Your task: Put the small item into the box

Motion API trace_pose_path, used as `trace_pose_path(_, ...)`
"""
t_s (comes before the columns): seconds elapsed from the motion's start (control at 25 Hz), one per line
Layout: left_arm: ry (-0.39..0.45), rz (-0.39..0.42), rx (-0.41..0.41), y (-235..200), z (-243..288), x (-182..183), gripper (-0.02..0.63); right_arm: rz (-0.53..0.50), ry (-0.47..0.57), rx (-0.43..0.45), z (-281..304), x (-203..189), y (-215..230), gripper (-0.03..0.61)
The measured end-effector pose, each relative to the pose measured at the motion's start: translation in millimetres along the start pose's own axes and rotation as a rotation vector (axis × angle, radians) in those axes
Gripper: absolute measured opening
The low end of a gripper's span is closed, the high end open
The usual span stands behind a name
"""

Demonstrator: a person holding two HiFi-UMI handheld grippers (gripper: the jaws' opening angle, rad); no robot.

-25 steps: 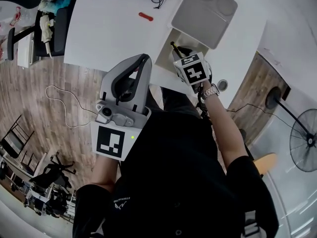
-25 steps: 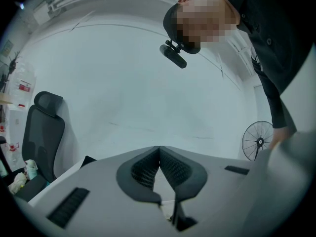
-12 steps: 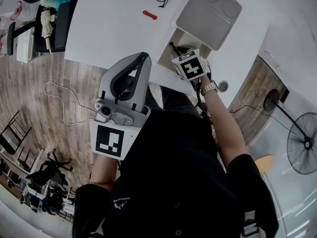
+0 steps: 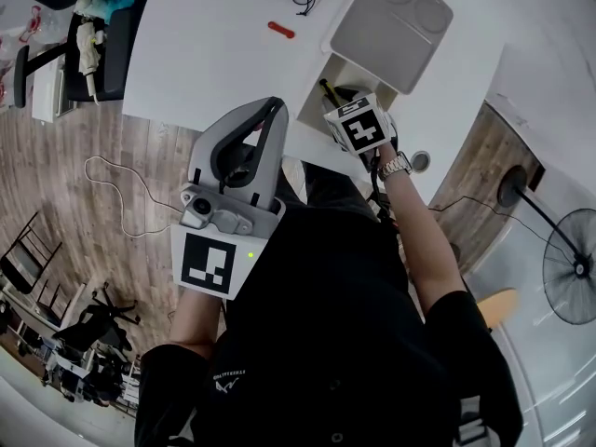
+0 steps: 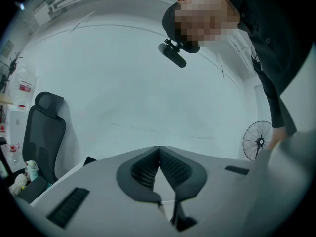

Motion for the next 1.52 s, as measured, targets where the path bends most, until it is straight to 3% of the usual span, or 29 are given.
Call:
trace_pose_path(0.32, 0.008, 0.013, -0.076, 2, 7, 5, 0.005, 0.081, 0.129, -0.029, -28, 2, 10, 0.083)
trace_pose_path(0.44, 0.013, 0.025, -0.125, 6, 14, 7, 0.005, 0.135, 0.183, -0.033, -41, 0, 14, 0.062)
trace_pose_path(0.52, 0.011, 0.032, -0.156, 9, 19, 7, 0.005, 0.182, 0.226, -0.038, -50, -3, 18, 0.005)
trace_pose_path(0.76, -0.001, 0.045, -0.255, 18, 36, 3, 0.005, 0.32, 0.336, 0.003, -81, -17, 22, 0.005)
trace_pose_path(1.12, -0.02, 0.066, -0.424, 41, 56, -7, 0.005, 0.459, 0.531, -0.024, -144, -44, 12, 0.005)
trace_pose_path(1.52, -0.038, 0.083, -0.51, 58, 59, -23, 0.005, 0.58, 0.696, -0.046, -196, -70, -3, 0.005)
Point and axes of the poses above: the fingertips, and each gripper's own axes: z forward along the fingers, y to its right, x out of its top, the point moved 9 cm from there along -z, backward along the fingers, and after that the axes turned 15 degrees about z, right-handed, at the moved point
